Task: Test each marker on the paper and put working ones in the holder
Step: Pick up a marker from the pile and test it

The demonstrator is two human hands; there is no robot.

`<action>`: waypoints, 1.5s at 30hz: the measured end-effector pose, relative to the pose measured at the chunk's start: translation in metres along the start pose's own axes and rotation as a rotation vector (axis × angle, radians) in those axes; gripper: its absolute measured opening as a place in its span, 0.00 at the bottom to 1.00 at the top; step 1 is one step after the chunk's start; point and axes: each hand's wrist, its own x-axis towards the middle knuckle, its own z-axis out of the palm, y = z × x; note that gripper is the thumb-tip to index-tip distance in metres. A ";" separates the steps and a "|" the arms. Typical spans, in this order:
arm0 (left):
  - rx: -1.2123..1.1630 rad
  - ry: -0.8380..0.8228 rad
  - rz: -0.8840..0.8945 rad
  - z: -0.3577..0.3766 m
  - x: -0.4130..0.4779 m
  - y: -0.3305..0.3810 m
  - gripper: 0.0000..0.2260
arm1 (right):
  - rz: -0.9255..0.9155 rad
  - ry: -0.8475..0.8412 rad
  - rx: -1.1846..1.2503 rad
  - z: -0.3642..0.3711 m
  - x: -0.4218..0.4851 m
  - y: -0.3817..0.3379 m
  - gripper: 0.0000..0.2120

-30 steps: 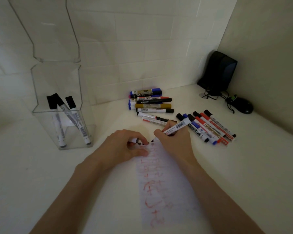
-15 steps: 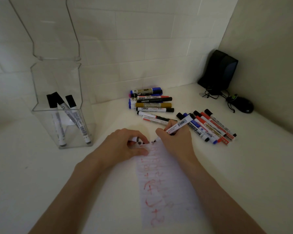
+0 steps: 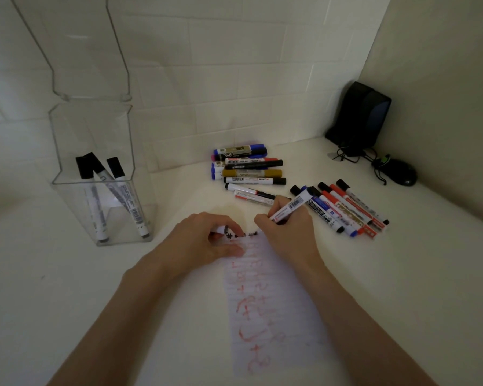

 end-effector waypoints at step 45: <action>-0.467 0.261 0.106 -0.010 -0.002 0.017 0.04 | 0.125 -0.125 0.449 -0.022 -0.005 -0.031 0.05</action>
